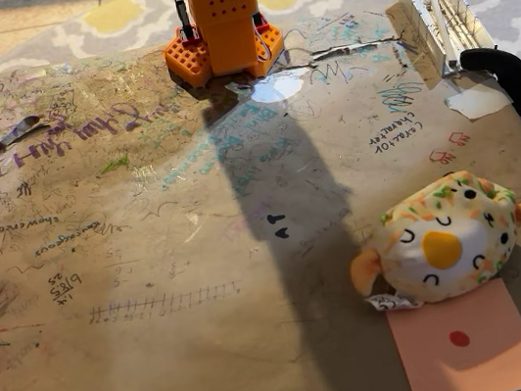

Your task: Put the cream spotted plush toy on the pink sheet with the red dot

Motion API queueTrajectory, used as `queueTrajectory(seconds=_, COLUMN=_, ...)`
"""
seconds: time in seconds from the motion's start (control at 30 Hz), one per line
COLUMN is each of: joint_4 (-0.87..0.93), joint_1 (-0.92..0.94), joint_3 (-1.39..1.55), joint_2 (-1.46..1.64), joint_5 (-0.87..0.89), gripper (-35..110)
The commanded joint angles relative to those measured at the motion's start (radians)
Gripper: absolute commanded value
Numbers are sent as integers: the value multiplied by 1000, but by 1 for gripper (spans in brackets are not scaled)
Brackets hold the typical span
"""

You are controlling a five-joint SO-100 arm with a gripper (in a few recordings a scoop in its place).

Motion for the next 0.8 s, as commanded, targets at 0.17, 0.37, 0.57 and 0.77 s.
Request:
queueTrajectory(seconds=0.17, joint_4=229, joint_1=12, joint_3=-31, joint_2=17, joint_5=383, gripper=0)
queueTrajectory(seconds=0.37, joint_4=537, joint_1=26, joint_3=-31, joint_2=17, joint_5=956, gripper=0)
queueTrajectory(seconds=0.57, joint_4=847, joint_1=12, joint_3=-31, joint_2=17, joint_5=1382, gripper=0)
queueTrajectory(seconds=0.77, joint_4=844, joint_1=78, joint_3=-31, joint_2=17, joint_5=1482, gripper=0)
